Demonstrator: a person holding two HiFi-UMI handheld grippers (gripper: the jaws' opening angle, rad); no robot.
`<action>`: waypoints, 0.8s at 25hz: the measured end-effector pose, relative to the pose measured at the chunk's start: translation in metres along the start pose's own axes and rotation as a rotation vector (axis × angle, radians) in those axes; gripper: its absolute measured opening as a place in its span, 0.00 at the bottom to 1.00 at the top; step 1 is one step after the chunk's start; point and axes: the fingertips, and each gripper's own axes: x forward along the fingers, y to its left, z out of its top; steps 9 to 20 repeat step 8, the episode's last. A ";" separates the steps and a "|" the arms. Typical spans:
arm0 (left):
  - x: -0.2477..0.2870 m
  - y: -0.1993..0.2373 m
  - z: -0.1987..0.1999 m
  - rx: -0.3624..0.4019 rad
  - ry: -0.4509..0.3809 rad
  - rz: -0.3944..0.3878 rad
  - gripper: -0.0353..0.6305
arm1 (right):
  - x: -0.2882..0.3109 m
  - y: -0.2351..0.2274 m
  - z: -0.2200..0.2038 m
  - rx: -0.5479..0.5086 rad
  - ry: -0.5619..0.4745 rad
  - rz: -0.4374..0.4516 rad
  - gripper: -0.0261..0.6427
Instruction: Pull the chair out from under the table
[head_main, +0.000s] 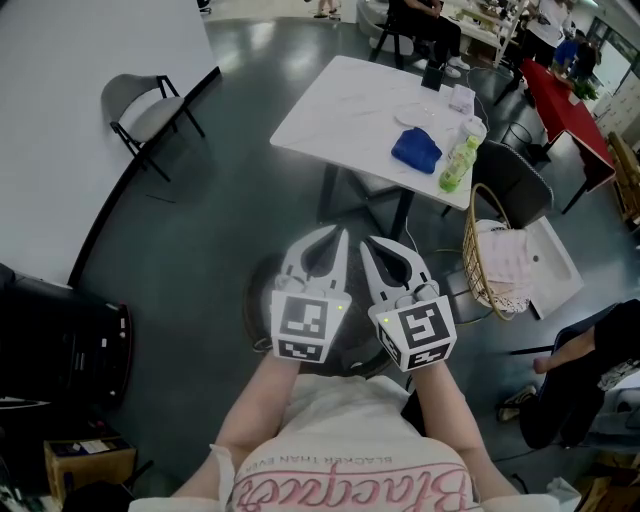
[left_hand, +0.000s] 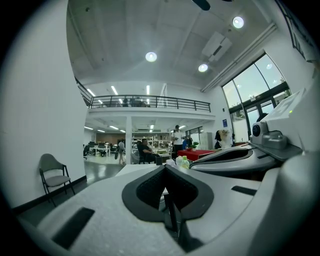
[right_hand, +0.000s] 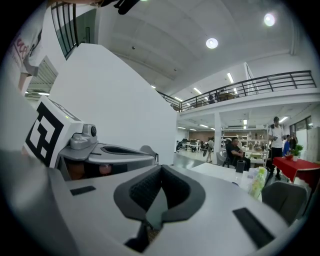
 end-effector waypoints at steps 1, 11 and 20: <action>0.000 0.000 0.001 0.000 -0.001 -0.003 0.06 | -0.001 0.000 0.000 0.002 0.000 -0.003 0.04; 0.003 -0.009 0.000 0.011 0.001 -0.018 0.06 | -0.003 -0.007 -0.002 0.014 -0.007 -0.008 0.04; 0.003 -0.009 0.000 0.011 0.001 -0.018 0.06 | -0.003 -0.007 -0.002 0.014 -0.007 -0.008 0.04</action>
